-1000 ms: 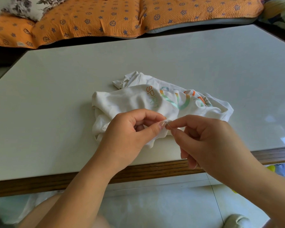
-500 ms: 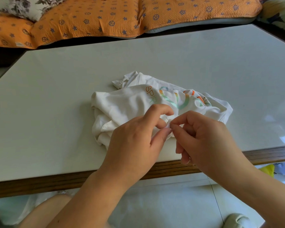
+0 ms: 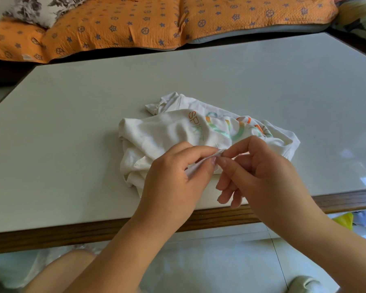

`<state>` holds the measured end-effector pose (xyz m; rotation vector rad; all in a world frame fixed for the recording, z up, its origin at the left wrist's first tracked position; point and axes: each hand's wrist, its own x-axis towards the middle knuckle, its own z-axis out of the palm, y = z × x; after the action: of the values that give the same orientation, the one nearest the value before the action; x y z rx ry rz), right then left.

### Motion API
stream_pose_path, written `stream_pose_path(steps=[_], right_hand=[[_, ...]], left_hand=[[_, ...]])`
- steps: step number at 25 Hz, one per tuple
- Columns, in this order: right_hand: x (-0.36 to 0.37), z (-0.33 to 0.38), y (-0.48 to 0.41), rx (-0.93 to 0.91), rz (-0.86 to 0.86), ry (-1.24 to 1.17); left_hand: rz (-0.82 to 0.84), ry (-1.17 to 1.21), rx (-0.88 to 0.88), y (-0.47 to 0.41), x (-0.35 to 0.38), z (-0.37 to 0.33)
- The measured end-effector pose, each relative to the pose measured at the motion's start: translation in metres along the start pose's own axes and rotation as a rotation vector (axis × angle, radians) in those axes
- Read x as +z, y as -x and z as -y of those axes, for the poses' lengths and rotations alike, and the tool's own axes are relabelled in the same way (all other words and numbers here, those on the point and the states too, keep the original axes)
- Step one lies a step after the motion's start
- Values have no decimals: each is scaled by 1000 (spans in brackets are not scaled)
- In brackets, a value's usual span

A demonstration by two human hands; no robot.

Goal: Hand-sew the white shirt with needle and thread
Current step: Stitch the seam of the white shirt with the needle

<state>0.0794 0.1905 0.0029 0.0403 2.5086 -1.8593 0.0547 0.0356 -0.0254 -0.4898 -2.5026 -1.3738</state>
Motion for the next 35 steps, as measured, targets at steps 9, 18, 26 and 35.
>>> stream_pose_path(steps=[9, 18, 26, 35], right_hand=[[-5, 4, -9, 127, 58, -84], [-33, 14, -34, 185, 59, -591], [-58, 8, -69, 20, -177, -568], [-89, -21, -85, -161, -463, 317]], left_hand=[[26, -163, 102, 1, 2, 3], [95, -36, -19, -1, 5, 5], [311, 12, -67, -2, -4, 9], [422, 43, -112, -3, -15, 9]])
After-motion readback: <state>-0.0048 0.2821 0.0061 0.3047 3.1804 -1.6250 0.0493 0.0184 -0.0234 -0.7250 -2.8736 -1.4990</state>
